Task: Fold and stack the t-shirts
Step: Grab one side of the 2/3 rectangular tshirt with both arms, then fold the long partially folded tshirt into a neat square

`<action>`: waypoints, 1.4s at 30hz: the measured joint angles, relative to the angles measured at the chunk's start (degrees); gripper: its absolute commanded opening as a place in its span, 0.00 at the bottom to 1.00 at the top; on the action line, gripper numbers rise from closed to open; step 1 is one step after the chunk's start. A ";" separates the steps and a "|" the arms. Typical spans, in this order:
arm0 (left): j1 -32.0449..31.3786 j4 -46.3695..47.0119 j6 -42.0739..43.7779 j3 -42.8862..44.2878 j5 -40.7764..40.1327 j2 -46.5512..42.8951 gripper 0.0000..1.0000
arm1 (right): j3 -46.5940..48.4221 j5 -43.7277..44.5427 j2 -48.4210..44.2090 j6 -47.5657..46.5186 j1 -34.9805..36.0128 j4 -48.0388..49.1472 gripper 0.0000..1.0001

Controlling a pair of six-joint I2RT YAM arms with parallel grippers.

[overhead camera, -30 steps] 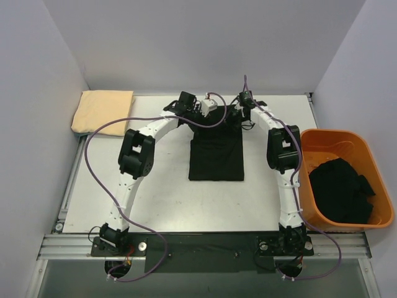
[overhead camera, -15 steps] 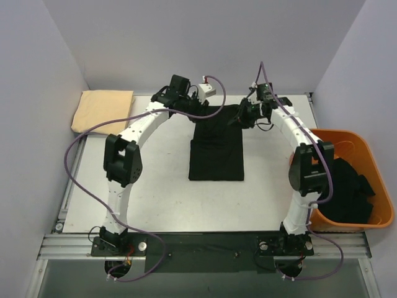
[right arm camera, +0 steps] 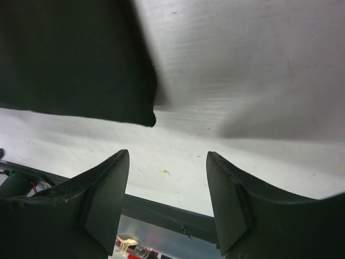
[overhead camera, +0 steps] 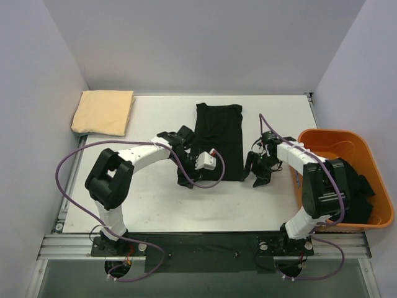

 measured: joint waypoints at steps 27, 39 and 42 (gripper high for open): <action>-5.95 19.85 4.35 -8.96 -13.60 1.01 0.00 | -5.86 -12.70 7.48 9.01 -3.08 16.79 0.00; -8.68 -5.18 4.11 -8.20 -7.85 -9.03 0.00 | -10.73 -8.92 -15.80 5.42 8.81 -1.16 0.00; -9.88 -14.97 4.87 -8.17 -3.98 -15.67 0.00 | -11.56 -8.72 -25.31 7.93 15.74 -8.46 0.00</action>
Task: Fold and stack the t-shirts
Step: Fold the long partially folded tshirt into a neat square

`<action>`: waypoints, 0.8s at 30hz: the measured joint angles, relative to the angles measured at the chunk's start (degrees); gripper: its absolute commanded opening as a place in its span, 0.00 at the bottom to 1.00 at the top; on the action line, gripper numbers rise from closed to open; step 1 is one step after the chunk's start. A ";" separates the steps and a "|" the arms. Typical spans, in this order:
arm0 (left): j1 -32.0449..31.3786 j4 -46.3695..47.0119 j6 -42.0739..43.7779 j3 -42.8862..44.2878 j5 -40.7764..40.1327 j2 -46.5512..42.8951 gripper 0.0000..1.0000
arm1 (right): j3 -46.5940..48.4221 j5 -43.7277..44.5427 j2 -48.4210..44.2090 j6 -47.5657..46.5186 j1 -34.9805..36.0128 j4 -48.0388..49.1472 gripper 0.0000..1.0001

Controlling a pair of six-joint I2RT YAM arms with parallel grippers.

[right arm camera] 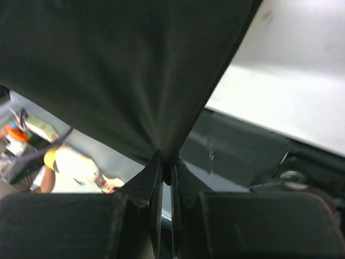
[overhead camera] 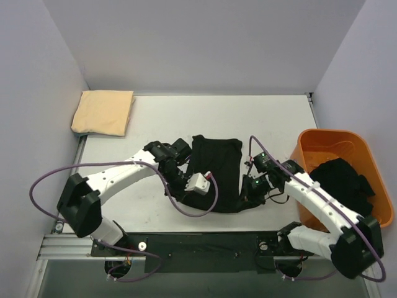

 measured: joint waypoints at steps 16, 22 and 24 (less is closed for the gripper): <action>13.14 -15.15 -4.98 26.03 9.27 8.70 0.00 | 22.18 0.87 7.85 -2.84 -5.38 -15.50 0.00; 14.40 -13.44 -8.31 32.00 8.92 20.65 0.00 | 26.47 1.05 21.09 -8.59 -14.05 -11.28 0.00; 14.51 -12.26 -9.94 34.21 8.26 23.50 0.00 | 28.06 0.96 24.85 -9.18 -15.96 -10.01 0.00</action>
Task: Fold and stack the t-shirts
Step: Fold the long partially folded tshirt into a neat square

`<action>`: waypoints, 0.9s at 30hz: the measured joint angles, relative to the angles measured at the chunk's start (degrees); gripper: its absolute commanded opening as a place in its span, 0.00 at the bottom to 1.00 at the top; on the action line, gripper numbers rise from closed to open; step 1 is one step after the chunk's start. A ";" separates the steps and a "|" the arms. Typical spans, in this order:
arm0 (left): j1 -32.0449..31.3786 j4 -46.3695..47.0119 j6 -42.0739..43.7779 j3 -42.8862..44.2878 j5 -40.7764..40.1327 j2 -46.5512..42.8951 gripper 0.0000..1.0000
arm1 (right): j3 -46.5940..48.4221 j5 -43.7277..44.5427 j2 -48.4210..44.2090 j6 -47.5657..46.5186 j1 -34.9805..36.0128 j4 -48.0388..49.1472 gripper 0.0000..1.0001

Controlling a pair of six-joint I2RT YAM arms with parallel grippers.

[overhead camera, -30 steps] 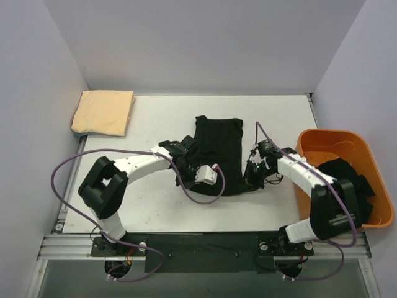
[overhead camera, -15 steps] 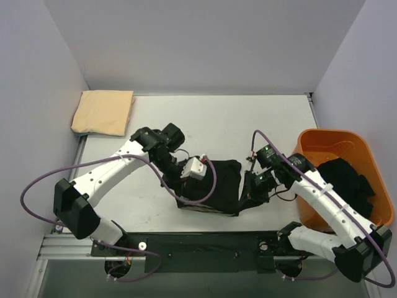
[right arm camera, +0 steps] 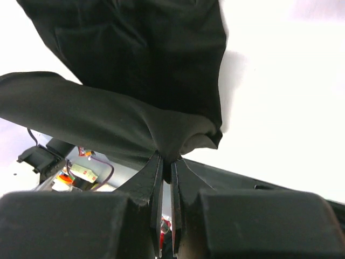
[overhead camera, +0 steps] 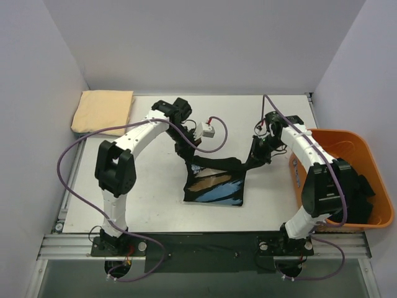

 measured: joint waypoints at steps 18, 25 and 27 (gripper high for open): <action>2.43 5.77 -7.93 15.32 -9.35 17.94 0.44 | 14.23 0.98 21.51 -0.04 -2.78 7.15 0.32; 4.50 9.94 -13.22 16.02 -13.75 18.18 0.54 | 22.08 2.64 26.12 0.28 -4.70 6.64 0.37; 5.66 10.38 -15.26 17.49 -14.23 18.16 0.54 | 25.29 3.15 26.25 -0.17 -4.96 6.91 0.31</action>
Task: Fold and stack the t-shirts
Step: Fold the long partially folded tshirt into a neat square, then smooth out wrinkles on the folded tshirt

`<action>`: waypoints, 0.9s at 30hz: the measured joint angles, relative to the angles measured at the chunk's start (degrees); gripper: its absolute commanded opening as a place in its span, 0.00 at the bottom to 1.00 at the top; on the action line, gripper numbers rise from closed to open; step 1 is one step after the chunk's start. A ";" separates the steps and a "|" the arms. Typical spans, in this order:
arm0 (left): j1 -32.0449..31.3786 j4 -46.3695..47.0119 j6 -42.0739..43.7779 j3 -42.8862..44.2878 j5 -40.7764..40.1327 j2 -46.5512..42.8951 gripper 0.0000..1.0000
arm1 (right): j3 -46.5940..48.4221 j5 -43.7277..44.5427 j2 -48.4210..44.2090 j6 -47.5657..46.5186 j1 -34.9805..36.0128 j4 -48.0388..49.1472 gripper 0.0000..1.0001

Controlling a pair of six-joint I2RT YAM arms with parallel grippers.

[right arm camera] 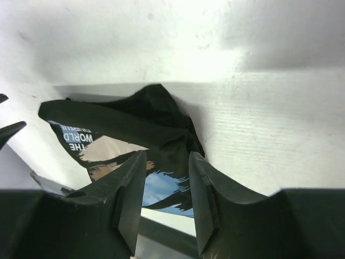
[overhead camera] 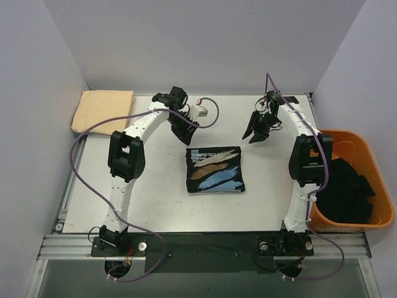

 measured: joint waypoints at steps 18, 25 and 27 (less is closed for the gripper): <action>-3.72 21.18 -15.54 -20.41 5.62 -11.76 0.35 | -11.72 0.96 -2.16 -0.35 7.48 11.61 0.00; -1.40 27.39 -20.02 -20.41 1.44 -4.11 0.34 | -8.74 -0.50 4.57 2.86 4.63 13.33 0.00; -0.44 28.24 -20.83 -20.06 1.33 -2.84 0.34 | -8.61 -0.37 4.63 3.74 4.52 14.25 0.00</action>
